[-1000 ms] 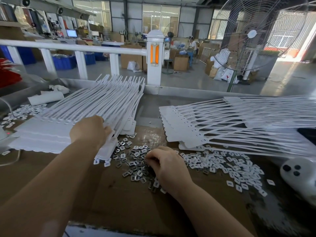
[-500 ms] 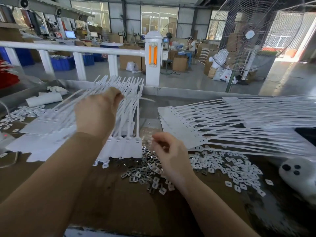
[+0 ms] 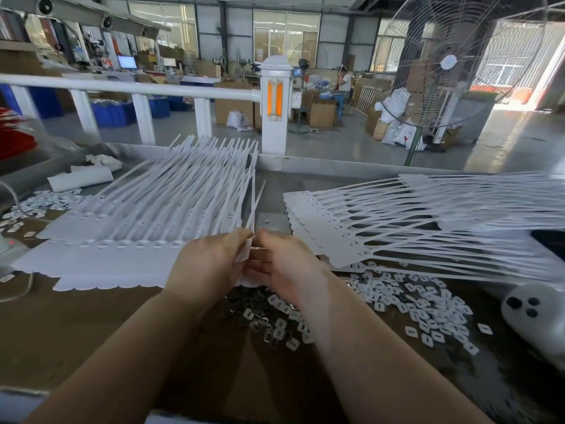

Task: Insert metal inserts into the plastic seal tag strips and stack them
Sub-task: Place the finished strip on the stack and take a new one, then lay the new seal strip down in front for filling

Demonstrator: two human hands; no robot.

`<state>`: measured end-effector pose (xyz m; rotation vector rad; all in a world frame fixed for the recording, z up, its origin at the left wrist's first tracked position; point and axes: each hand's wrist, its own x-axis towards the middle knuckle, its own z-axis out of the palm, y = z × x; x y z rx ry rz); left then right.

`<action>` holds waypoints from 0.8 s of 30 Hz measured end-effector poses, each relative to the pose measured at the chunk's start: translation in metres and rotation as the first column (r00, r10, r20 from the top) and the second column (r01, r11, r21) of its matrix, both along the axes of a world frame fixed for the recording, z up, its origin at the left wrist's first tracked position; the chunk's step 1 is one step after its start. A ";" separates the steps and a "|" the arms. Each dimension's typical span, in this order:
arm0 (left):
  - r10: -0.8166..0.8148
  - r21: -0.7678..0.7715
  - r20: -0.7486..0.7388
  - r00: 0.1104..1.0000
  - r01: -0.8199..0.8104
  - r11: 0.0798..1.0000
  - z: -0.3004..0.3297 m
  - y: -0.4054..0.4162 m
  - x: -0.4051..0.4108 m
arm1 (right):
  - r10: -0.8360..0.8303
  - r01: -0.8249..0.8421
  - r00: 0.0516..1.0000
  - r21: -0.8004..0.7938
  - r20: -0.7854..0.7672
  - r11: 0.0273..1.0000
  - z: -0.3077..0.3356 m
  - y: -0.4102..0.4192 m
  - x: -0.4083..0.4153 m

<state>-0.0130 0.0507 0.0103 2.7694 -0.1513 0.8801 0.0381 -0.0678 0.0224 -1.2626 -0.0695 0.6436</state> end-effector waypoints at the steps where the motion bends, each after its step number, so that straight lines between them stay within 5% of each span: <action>1: -0.026 0.006 0.010 1.000 0.026 1.000 -0.001 0.002 -0.001 | 0.000 0.000 1.000 -0.042 0.014 0.999 -0.001 0.004 0.001; 7: -0.007 -0.069 0.036 0.999 0.009 0.998 -0.007 0.014 -0.008 | -0.020 0.021 1.000 -0.044 0.022 0.999 -0.001 0.018 0.001; 10: 0.219 -0.101 -0.021 0.976 -0.220 0.970 -0.010 0.029 -0.007 | 0.000 0.000 1.000 -0.018 0.028 1.000 0.000 0.020 0.000; 14: 0.538 -0.046 -0.261 0.801 -0.567 0.822 -0.014 0.046 -0.011 | 0.048 -0.043 0.994 -0.049 0.099 0.998 0.000 0.024 -0.003; 18: 0.593 -0.094 -0.411 0.693 -0.679 0.728 -0.013 0.057 -0.018 | 0.022 -0.005 0.981 -0.088 0.191 0.996 -0.001 0.028 -0.006; 24: 0.596 -0.127 -0.237 0.768 -0.632 0.764 -0.003 0.067 -0.016 | -0.073 0.099 0.966 -0.095 0.247 0.991 -0.002 0.024 -0.003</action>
